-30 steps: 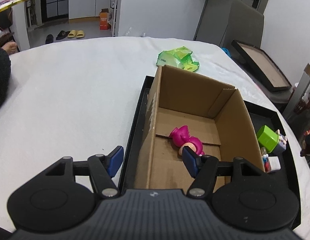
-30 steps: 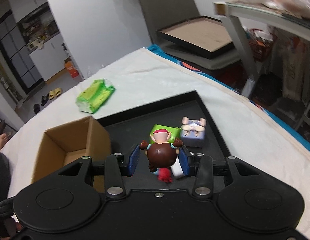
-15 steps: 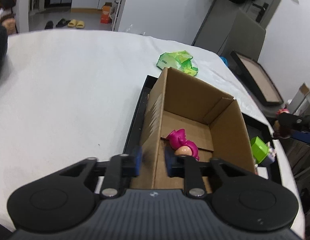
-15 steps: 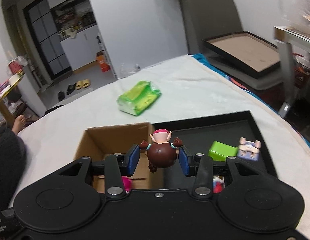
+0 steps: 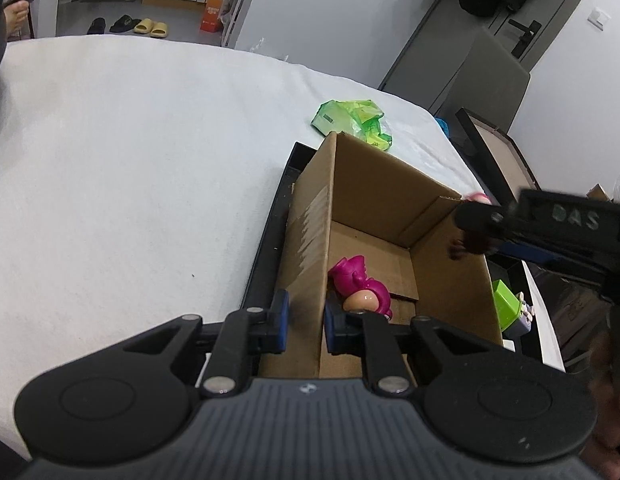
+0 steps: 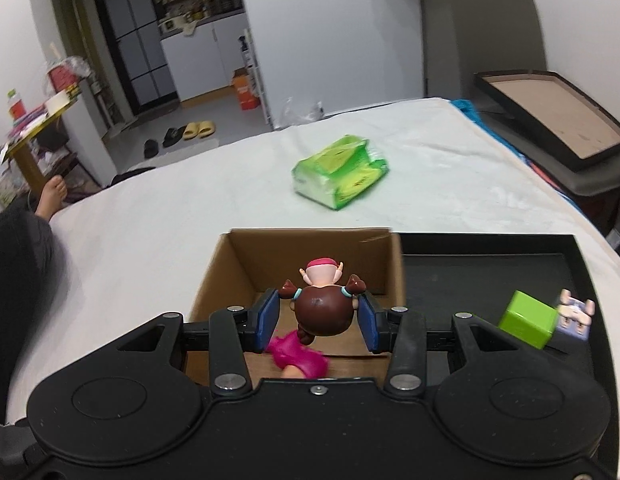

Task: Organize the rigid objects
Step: 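Carry the brown-haired doll with the right gripper and release it into the box, then reach the right gripper to the white charger plug and grasp it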

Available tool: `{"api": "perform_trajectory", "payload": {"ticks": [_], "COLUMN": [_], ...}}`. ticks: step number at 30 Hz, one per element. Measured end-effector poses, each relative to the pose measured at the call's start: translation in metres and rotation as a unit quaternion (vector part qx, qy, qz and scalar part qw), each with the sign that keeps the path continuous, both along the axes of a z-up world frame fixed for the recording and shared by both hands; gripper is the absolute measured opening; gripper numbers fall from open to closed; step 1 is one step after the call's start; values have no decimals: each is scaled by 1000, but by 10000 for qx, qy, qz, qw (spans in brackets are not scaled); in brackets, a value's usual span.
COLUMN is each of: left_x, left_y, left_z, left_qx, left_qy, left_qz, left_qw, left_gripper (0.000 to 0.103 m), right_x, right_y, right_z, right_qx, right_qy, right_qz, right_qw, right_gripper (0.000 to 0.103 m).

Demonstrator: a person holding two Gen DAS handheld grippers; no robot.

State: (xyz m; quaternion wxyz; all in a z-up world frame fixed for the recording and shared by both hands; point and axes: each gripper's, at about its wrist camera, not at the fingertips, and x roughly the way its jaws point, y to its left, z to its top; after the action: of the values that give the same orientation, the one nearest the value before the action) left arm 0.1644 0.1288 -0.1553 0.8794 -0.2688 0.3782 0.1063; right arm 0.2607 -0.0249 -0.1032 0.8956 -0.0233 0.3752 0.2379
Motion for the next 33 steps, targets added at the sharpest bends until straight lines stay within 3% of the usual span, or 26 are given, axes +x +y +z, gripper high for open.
{"api": "perform_trajectory", "payload": {"ticks": [9,19,33], "left_x": [1,0,0], "left_y": [2,0,-18], "left_z": [-2,1,13], "left_qx": [-16,37,728], "left_qy": [-10,-39,-91], "left_qz": [-40,-44,-113], "left_qw": [10000,10000,9972], "left_gripper": [17,17,19], "right_x": [1,-4,-6], "right_y": [24,-23,-101], "right_z": [1,-1,-9], "right_qx": [32,75,41], "right_qy": [10,88,135], "right_qz": [317,-144,-969], "right_qw": [9995,9998,9952], "right_gripper": [49,52,52]}}
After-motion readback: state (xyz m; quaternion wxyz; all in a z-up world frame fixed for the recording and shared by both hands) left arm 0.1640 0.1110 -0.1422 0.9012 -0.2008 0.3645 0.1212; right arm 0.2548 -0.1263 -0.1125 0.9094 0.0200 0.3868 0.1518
